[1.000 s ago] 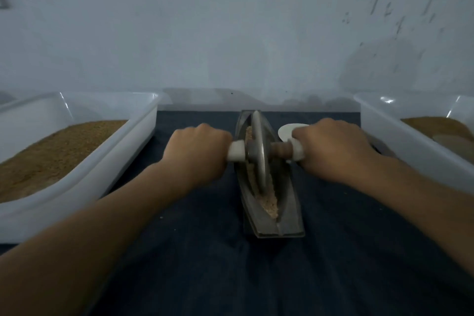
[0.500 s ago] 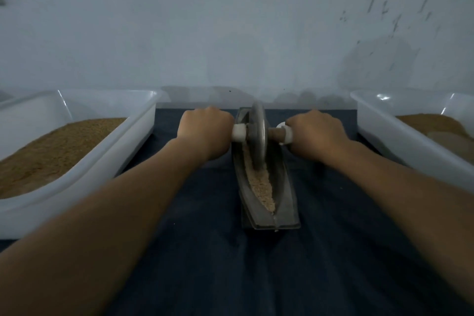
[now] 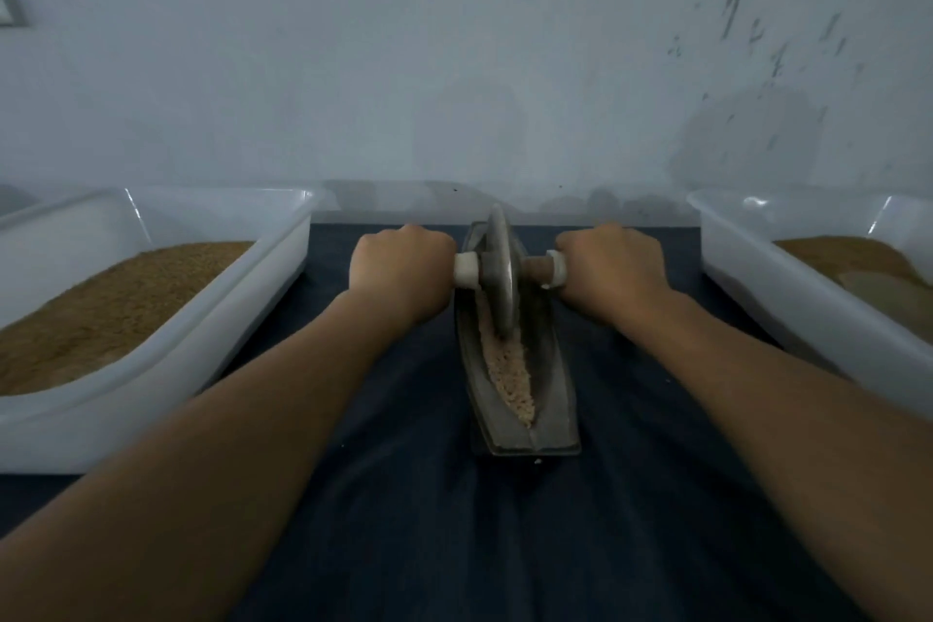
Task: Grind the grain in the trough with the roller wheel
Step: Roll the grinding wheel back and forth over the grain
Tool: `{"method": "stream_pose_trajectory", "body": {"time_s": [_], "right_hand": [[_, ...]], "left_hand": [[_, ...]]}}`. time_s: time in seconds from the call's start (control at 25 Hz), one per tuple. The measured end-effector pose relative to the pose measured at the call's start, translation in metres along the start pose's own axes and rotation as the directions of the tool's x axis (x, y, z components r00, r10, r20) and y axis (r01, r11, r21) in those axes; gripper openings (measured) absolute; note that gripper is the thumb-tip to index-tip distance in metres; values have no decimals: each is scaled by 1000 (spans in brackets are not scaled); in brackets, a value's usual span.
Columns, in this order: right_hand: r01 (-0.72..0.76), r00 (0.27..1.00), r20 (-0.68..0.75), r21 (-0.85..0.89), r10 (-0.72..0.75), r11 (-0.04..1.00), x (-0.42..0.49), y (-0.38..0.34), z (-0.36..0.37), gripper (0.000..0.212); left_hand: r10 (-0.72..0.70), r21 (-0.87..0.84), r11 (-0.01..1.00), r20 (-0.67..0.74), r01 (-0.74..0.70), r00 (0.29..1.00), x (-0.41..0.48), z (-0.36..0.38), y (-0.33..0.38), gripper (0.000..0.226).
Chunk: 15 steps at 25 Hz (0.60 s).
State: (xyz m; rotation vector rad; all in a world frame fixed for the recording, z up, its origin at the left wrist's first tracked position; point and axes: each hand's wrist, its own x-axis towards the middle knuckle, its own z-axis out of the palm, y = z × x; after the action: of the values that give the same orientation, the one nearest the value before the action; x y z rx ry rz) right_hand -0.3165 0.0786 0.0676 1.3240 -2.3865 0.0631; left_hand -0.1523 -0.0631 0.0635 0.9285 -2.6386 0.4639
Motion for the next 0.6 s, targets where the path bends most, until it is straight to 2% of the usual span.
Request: {"method": "stream_pose_trajectory", "body": {"time_s": [0.08, 0.12, 0.16, 0.24, 0.28, 0.32, 0.36, 0.44, 0.52, 0.6], "right_hand": [[31, 999, 22, -3, -31, 1000, -5, 6, -3, 18], [75, 997, -25, -34, -76, 997, -14, 11, -3, 16], [119, 984, -120, -88, -129, 989, -27, 16, 0, 19], [163, 921, -324, -185, -217, 969, -56, 22, -2, 39], [168, 889, -393, -201, -236, 965, -62, 24, -2, 46], [167, 887, -400, -184, -229, 969, -63, 25, 0, 49], [146, 902, -383, -169, -201, 975, -62, 24, 3, 50], [77, 959, -260, -152, -115, 985, -42, 18, 6, 44], [46, 992, -117, -51, -52, 998, -15, 11, 6, 25], [21, 999, -50, -18, -21, 1000, -6, 10, 4, 14]], "left_hand": [[29, -19, 999, 38, -28, 999, -4, -3, -1, 7], [57, -34, 998, 23, -56, 998, -15, -2, -6, 5], [109, -26, 994, -49, -111, 993, -27, 1, -11, 14], [253, 67, 968, -236, -244, 938, -51, 0, -19, 34], [290, 100, 957, -289, -273, 912, -56, -5, -22, 40], [286, 114, 958, -303, -263, 909, -56, -8, -22, 42], [256, 119, 966, -280, -232, 925, -55, -4, -21, 40], [144, 48, 989, -178, -138, 973, -39, 5, -16, 24], [54, -3, 999, -56, -54, 997, -14, 4, -13, 10], [38, -10, 999, 10, -38, 999, -3, -1, -10, 12]]}}
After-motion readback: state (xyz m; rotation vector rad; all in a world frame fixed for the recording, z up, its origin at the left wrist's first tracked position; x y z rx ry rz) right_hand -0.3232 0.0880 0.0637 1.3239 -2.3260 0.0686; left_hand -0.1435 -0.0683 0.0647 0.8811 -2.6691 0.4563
